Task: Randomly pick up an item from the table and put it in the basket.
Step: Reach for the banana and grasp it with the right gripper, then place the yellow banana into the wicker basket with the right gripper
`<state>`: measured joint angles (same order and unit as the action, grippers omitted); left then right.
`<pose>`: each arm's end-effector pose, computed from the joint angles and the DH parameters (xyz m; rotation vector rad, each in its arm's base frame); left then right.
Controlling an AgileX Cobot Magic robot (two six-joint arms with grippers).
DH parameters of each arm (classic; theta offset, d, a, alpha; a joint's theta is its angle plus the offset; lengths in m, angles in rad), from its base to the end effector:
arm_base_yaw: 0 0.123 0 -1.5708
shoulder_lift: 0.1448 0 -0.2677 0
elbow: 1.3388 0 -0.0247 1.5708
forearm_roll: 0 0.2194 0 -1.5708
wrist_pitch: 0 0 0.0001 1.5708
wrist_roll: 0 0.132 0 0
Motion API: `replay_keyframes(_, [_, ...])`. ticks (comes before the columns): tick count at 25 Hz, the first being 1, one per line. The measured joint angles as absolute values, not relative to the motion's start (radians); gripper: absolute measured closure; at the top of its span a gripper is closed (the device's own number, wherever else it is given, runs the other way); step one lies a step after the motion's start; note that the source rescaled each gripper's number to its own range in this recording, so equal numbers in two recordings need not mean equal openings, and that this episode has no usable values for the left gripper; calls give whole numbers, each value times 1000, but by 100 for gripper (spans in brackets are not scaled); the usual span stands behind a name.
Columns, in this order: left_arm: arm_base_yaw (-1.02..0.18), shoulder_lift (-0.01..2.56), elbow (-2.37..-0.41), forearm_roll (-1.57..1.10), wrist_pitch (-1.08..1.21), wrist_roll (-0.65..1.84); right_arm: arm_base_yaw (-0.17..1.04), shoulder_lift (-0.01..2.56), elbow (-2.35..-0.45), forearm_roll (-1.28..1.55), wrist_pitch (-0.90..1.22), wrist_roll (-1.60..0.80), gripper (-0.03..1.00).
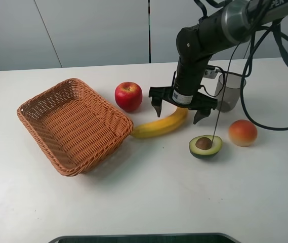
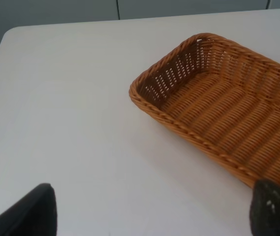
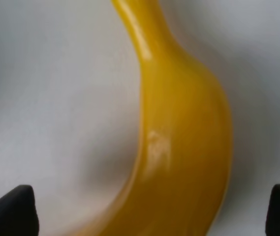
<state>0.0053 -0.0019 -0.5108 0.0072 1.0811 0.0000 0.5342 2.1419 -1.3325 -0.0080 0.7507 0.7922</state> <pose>0.0191 0.0009 0.2442 -0.0059 2.0520 0.0119 0.3183 0.1875 0.0671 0.3851 3.0354 0.0853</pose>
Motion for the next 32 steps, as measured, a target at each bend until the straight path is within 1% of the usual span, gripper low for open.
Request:
replay_keyframes(6, [5, -2, -511, 7, 1081, 0, 534, 2168, -1335, -8, 732, 822, -3])
replay_keyframes(7, [5, -2, -511, 7, 1081, 0, 534, 2170, -1335, -8, 732, 822, 4])
replay_keyframes(8, [5, -2, -511, 7, 1081, 0, 534, 2170, -1335, -8, 730, 822, 14])
replay_keyframes(9, [5, -2, -511, 7, 1081, 0, 534, 2170, -1335, -10, 730, 824, 31])
replay_keyframes(10, [5, -2, -511, 7, 1081, 0, 534, 2172, -1335, -10, 730, 829, 55])
replay_keyframes(11, [5, -2, -511, 7, 1081, 0, 534, 2174, -1335, -12, 725, 834, 84])
replay_keyframes(12, [5, -2, -511, 7, 1081, 0, 534, 2174, -1335, -12, 726, 842, 97])
replay_keyframes(13, [5, -2, -511, 7, 1081, 0, 534, 2174, -1335, -10, 726, 844, 94])
replay_keyframes(29, [5, -2, -511, 7, 1081, 0, 534, 2175, -1338, -12, 722, 845, 94])
replay_keyframes(32, [5, -2, -511, 7, 1081, 0, 534, 2171, -1338, -8, 726, 805, 94])
